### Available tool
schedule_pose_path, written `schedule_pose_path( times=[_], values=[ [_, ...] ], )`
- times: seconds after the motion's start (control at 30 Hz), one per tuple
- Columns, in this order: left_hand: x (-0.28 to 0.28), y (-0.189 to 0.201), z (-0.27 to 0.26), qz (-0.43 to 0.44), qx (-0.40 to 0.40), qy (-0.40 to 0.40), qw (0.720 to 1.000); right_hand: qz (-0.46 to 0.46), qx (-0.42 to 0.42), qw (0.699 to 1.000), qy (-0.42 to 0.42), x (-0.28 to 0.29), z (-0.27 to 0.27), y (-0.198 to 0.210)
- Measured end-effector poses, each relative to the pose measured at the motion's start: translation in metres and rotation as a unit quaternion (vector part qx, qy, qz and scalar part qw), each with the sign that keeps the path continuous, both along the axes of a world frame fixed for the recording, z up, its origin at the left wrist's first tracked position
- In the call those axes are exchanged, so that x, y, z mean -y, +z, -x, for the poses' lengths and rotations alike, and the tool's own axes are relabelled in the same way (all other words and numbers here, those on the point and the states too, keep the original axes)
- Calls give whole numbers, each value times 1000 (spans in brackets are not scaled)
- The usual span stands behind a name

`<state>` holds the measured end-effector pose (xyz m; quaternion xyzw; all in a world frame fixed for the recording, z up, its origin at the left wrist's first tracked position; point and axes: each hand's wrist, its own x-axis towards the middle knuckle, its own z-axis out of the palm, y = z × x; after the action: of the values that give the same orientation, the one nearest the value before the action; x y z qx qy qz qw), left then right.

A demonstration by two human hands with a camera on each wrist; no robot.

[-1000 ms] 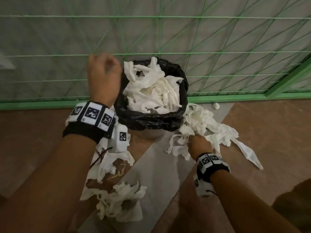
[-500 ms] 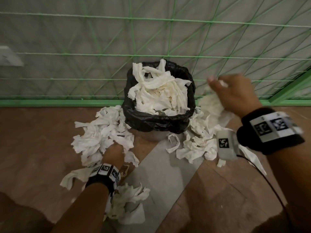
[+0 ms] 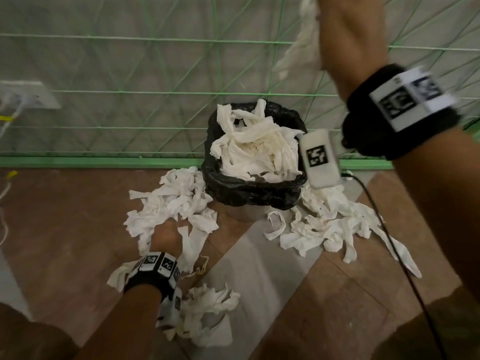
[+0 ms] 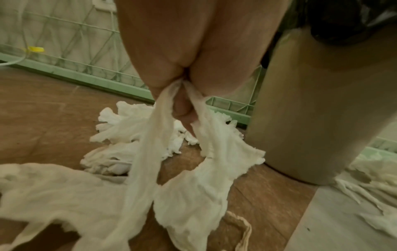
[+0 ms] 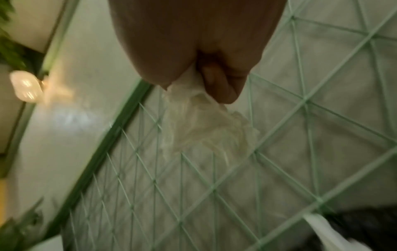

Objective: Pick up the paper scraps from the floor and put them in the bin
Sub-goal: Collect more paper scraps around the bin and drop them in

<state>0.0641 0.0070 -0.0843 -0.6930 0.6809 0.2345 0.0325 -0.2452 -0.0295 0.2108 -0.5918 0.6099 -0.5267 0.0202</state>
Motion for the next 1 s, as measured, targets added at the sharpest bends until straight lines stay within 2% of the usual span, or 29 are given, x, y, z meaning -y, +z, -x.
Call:
schedule_pose_path(
  times=[0.07, 0.13, 0.2, 0.27, 0.3, 0.33, 0.4, 0.43, 0.5, 0.53, 0.6, 0.67, 0.7, 0.73, 0.77, 0.83, 0.93, 0.97, 1.0],
  values=[
    [1, 12, -1, -19, -12, 27, 999, -85, -9, 996, -20, 6, -23, -15],
    [4, 28, -1, -24, -36, 56, 997, -222, -71, 973, 3, 5, -34, -45],
    [14, 41, 1, -12, -102, 79, 992, -344, -140, 926, 65, -2, -36, -71],
    [31, 52, 2, 13, -160, 64, 985, -435, -209, 871, 90, -7, -36, -91],
    [40, 63, 5, 13, -187, 75, 979, -468, -204, 855, 95, -10, -34, -97],
    [48, 77, 8, 13, -219, 79, 972, -484, -173, 851, 105, -12, -30, -100],
    [60, 116, 21, 48, -263, 63, 962, -458, -55, 878, 129, -18, -20, -96],
    [64, 141, 33, 101, -265, 46, 958, -417, 6, 899, 134, -22, -15, -91],
    [76, 190, 58, 216, -272, 3, 938, -290, 117, 943, 117, -27, -2, -80],
    [81, 211, 71, 241, -303, -11, 922, -215, 162, 959, 91, -29, 6, -76],
    [84, 243, 100, 211, -415, -36, 884, -115, 243, 963, 6, -31, 29, -81],
    [83, 257, 130, 186, -485, -66, 852, -128, 333, 929, -104, -41, 62, -103],
    [80, 258, 143, 183, -482, -90, 852, -171, 356, 907, -147, -48, 81, -125],
    [78, 253, 154, 180, -472, -111, 856, -242, 343, 890, -176, -57, 98, -144],
    [78, 243, 164, 173, -459, -127, 862, -351, 278, 872, -197, -69, 111, -168],
    [78, 218, 177, 149, -409, -168, 884, -524, 121, 814, -219, -99, 125, -216],
    [74, 181, 179, 113, -227, -242, 936, -655, 71, 727, -191, -143, 108, -267],
    [70, 174, 178, 112, -170, -260, 944, -683, 34, 709, -173, -153, 100, -279],
    [67, 169, 176, 120, -133, -275, 945, -695, -18, 703, -150, -160, 95, -290]
  ],
)
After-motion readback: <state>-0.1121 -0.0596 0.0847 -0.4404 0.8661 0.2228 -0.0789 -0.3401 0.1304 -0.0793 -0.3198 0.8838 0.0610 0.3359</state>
